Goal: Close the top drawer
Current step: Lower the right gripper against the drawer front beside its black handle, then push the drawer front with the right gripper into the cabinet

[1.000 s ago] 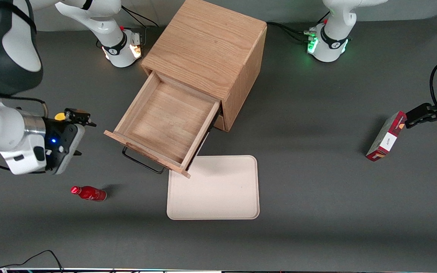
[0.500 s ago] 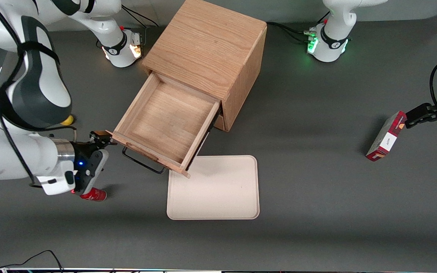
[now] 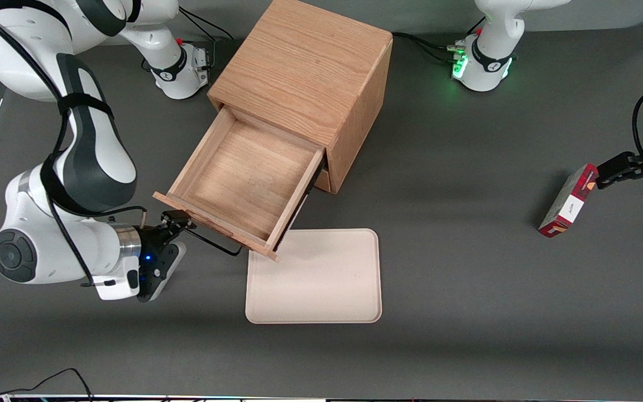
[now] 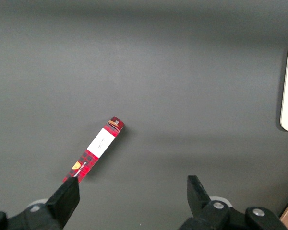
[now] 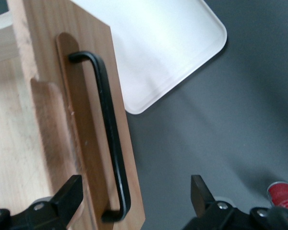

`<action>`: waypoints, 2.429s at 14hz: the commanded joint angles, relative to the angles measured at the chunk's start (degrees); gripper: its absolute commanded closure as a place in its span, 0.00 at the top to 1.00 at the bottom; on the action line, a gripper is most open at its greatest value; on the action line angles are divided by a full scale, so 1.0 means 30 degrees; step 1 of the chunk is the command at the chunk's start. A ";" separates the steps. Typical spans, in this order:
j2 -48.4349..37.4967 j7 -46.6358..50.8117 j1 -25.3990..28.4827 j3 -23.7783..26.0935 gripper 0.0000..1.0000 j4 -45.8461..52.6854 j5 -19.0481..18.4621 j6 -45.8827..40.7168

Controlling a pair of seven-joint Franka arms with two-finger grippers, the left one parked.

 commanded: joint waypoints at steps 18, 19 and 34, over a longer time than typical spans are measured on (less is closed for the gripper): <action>-0.2053 0.2468 0.0112 0.0675 1.00 -0.4987 0.0247 0.3361; -0.2405 0.2615 0.0083 0.0849 1.00 -0.5483 0.0277 0.3389; -0.7004 0.4256 -0.0152 0.2052 1.00 -1.2573 0.2560 0.5206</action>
